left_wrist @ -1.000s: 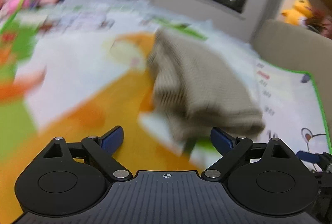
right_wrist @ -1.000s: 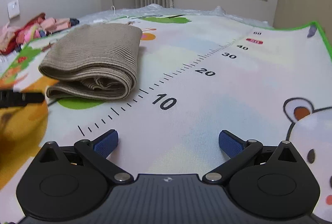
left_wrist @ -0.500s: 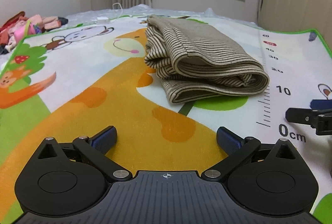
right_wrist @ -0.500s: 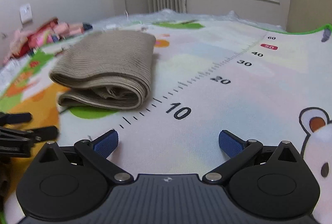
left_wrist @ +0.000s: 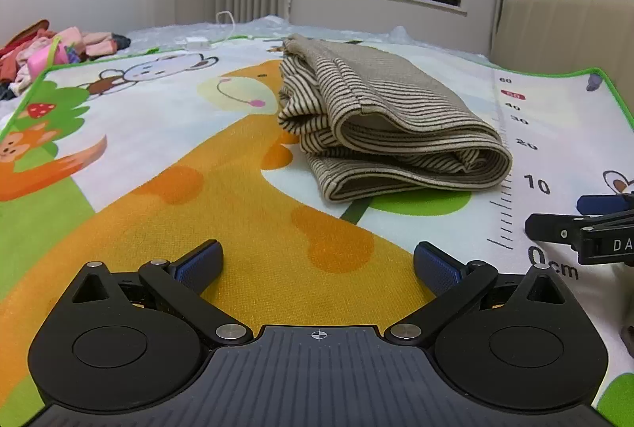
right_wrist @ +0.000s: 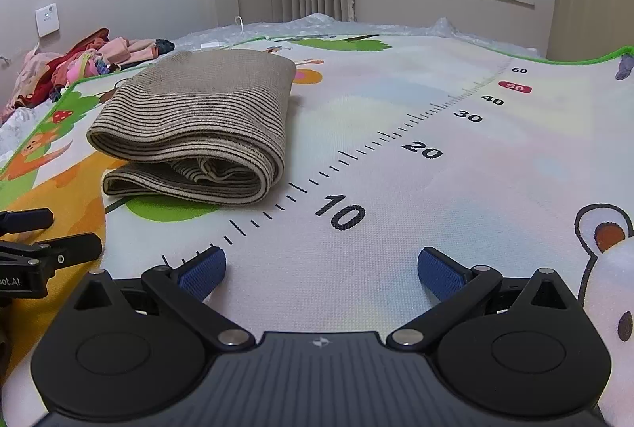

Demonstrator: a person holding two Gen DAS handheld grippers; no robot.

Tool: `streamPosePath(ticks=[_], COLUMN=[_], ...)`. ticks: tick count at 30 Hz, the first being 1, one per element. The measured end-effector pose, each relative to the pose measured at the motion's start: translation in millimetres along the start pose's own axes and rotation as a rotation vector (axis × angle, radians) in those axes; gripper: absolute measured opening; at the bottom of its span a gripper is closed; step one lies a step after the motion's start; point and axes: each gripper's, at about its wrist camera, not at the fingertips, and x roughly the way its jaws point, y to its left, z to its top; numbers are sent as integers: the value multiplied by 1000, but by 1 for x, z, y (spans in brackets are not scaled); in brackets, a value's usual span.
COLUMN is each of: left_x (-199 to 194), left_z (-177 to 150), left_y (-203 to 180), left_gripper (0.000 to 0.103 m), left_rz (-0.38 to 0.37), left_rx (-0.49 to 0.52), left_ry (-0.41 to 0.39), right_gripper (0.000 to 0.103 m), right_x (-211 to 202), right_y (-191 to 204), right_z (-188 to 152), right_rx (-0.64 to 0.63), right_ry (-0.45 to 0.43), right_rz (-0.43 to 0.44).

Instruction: Fold clothes

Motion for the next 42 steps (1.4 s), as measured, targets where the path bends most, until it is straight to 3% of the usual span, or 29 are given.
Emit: streamPosePath(ticks=[42], left_x=[-1], left_z=[-1], left_y=[-3], left_gripper=[103], left_rz=[18], left_rx=[25], left_ry=[-7], right_gripper=[103], right_x=[-2], right_y=[-6], right_z=[-1], right_rx=[34], right_ry=[-16], right_rz=[24])
